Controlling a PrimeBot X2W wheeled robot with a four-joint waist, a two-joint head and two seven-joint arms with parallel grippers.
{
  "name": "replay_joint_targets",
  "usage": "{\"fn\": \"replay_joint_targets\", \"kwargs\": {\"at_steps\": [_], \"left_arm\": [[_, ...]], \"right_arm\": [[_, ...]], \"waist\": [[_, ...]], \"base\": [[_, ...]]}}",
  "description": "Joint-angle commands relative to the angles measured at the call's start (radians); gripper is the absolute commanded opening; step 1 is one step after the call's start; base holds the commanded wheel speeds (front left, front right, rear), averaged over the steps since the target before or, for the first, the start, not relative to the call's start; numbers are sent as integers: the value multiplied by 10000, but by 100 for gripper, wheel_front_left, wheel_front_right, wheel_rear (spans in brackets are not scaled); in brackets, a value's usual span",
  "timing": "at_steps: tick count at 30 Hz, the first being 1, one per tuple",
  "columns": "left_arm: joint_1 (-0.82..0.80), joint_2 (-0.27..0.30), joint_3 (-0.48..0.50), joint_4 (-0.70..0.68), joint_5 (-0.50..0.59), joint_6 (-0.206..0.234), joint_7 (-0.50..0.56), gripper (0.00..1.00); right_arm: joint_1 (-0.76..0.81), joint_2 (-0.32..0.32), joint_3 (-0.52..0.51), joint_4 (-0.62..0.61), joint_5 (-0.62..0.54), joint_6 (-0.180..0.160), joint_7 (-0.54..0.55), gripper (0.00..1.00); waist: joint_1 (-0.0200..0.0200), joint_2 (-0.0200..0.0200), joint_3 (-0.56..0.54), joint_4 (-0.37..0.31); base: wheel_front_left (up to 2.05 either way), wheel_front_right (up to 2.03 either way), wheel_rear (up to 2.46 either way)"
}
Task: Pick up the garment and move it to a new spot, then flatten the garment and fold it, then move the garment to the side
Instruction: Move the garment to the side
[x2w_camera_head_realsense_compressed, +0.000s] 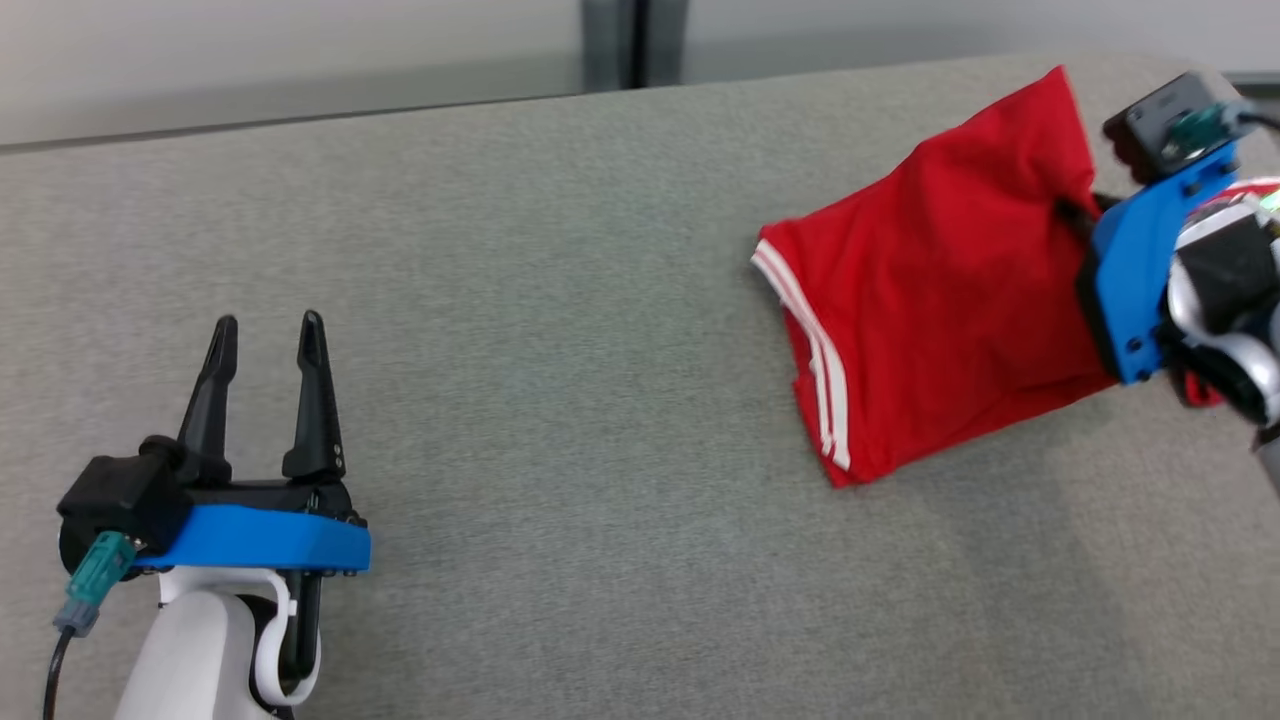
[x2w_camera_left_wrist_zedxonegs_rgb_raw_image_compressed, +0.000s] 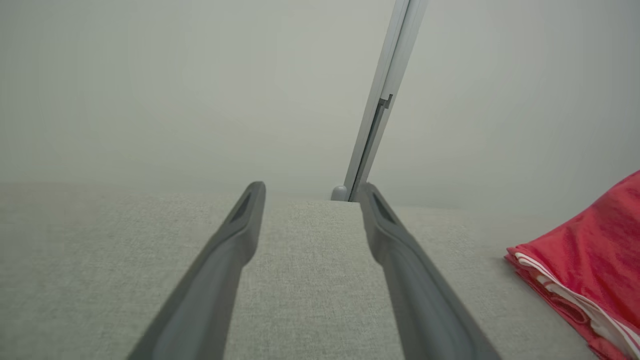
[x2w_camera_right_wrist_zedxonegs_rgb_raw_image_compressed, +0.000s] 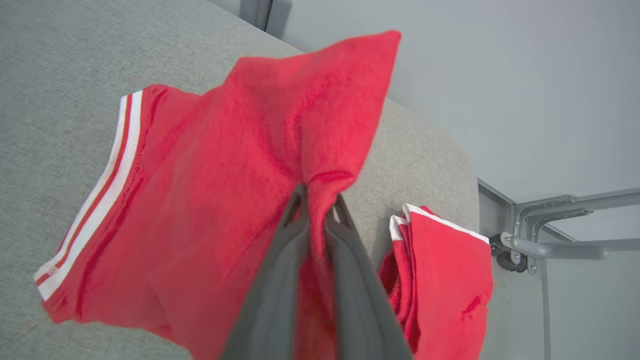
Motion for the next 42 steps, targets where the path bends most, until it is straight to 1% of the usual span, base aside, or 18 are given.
{"fn": "replay_joint_targets", "kwargs": {"at_steps": [1, 5, 9, 13, 16, 19, 21, 25, 29, 30, 31, 32, 33, 34, 39, 42], "left_arm": [[-216, 7, 74, -76, 85, -32, -43, 100], [-456, 75, 74, -213, 256, -84, -43, 100], [-638, 234, 78, -364, 386, -118, -41, 100], [-843, 412, 55, -517, 478, -118, -26, 100], [-1034, 527, 26, -761, 516, -101, 75, 100], [-1156, 686, 51, -1089, 569, -61, 210, 100], [-1224, 787, 68, -1306, 605, -37, 297, 100], [-1332, 952, 87, -1738, 648, 24, 476, 100], [-1401, 1107, 30, -2109, 720, 51, 705, 100], [-1413, 1115, 17, -2174, 722, 63, 741, 100], [-1425, 1115, -4, -2222, 710, 66, 770, 100], [-1428, 1137, -5, -2248, 705, 70, 796, 100], [-1433, 1121, -14, -2261, 677, 73, 778, 100], [-1433, 1099, -23, -2257, 647, 68, 754, 100], [-1290, 1002, -47, -2087, 523, 62, 556, 100], [-1155, 908, -92, -1863, 453, 44, 451, 100]], "right_arm": [[-361, -193, 68, 19, 140, 1, 82, 0], [-924, -791, 212, 70, 415, 1, 274, 0], [-1325, -1348, 226, 217, 528, 2, 157, 0], [-1510, -1755, 68, 530, 489, 1, -238, 0], [-1679, -2260, 130, 758, -27, -1, -721, 0], [-1762, -2514, 173, 1135, -334, 1, -1224, 0], [-1835, -2546, 131, 1386, -404, 1, -1572, 0], [-1911, -2608, -263, 2043, -977, -1, -2391, 0], [-1968, -2414, -808, 2873, -1642, -1, -3239, 0], [-1978, -2323, -919, 3100, -1855, -1, -3474, 42], [-1955, -2190, -956, 3215, -2011, 1, -3804, 75], [-1972, -2015, -1037, 3313, -2179, 1, -4102, 44], [-1934, -1901, -990, 3292, -2502, 2, -4427, 43], [-1917, -1813, -992, 3310, -2743, 1, -4661, 100], [-1660, -1028, -1458, 3554, -3308, 1, -5533, 100], [-1323, -706, -1653, 3594, -3357, 1, -5897, 100]], "waist": [[-1, 0, 445, -509], [-1, 0, 825, -1016], [-1, 0, 1239, -1422], [-1, 0, 1645, -1669], [-1, 0, 1980, -1739], [-1, 0, 2342, -1799], [-1, 0, 2564, -1822], [-1, 0, 3006, -1817], [-1, 0, 3305, -1754], [-1, 0, 3343, -1735], [-1, 0, 3366, -1703], [-1, 0, 3370, -1678], [-1, 0, 3356, -1650], [-1, 0, 3341, -1627], [-1, 0, 3032, -1454], [-1, 0, 2763, -1291]], "base": [[0, 0, 0], [0, 0, 0], [0, 0, 0], [0, 0, 0], [0, 0, 0], [0, 0, 0], [0, 0, 0], [0, 0, 0], [0, 0, 0], [0, 0, 0], [0, 0, 0], [0, 0, 0], [0, 0, 0], [0, 0, 0], [0, 0, 0], [0, 0, 0]]}}
